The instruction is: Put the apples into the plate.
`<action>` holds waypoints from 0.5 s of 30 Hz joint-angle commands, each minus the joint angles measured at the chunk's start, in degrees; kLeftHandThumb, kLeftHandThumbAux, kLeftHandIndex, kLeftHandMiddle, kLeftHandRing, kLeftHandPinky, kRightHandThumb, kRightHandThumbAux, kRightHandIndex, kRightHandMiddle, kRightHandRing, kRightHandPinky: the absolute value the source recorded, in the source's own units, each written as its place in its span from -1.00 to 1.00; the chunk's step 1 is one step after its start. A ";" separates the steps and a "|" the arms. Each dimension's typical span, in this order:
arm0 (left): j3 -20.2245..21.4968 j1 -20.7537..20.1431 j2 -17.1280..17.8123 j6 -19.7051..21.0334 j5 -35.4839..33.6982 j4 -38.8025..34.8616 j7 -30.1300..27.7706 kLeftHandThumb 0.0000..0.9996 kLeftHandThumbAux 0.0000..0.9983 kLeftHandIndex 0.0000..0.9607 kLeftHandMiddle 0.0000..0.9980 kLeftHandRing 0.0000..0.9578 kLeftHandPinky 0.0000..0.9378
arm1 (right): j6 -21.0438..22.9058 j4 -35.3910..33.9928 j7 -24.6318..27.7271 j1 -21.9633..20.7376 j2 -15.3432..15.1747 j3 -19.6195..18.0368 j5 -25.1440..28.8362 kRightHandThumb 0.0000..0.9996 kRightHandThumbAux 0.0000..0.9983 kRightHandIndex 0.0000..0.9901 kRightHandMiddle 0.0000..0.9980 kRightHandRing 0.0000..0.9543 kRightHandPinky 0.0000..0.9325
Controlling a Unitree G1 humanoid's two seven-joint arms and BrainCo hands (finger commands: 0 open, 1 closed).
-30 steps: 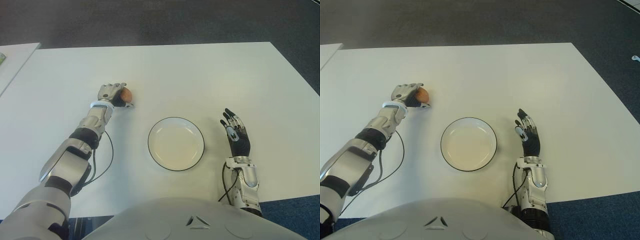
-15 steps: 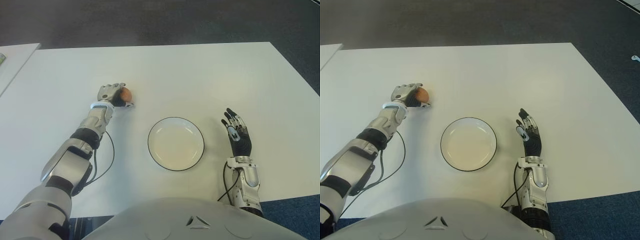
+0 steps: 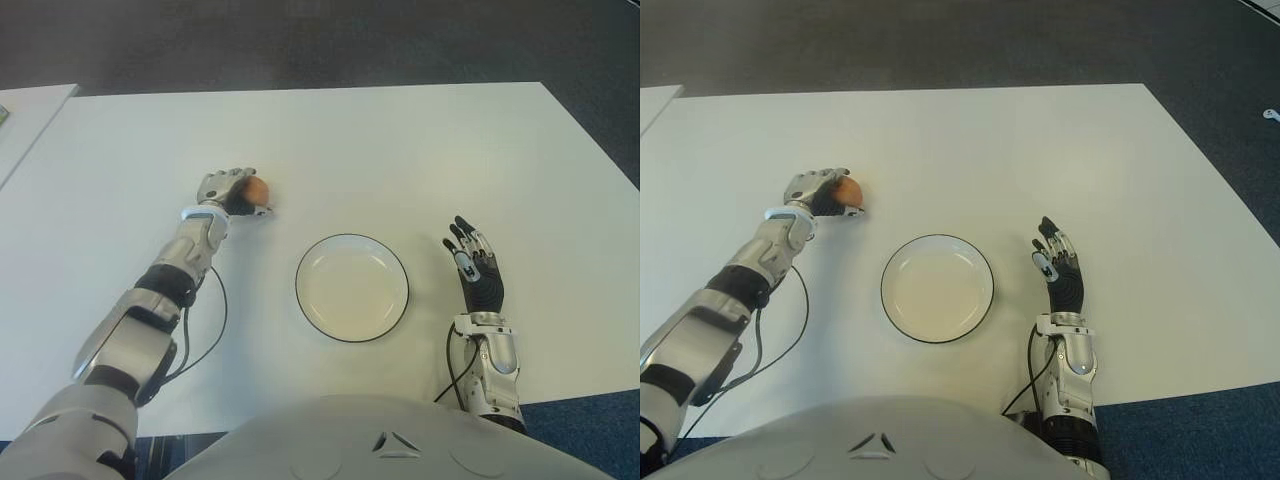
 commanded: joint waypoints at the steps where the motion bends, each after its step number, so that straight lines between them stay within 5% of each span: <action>1: 4.40 0.19 3.33 4.12 -1.25 -16.24 -7.07 0.70 0.34 -0.17 0.06 0.69 0.71 | 1.64 2.66 -1.11 1.64 1.23 0.49 -1.00 -0.50 0.08 -0.54 -0.74 -0.84 -0.81; 15: 15.13 0.29 8.38 8.94 -4.60 -42.51 -20.12 0.71 0.34 -0.17 0.07 0.76 0.79 | 0.99 3.49 -1.67 1.91 1.28 1.24 -2.39 -0.49 0.07 -0.49 -0.70 -0.83 -0.84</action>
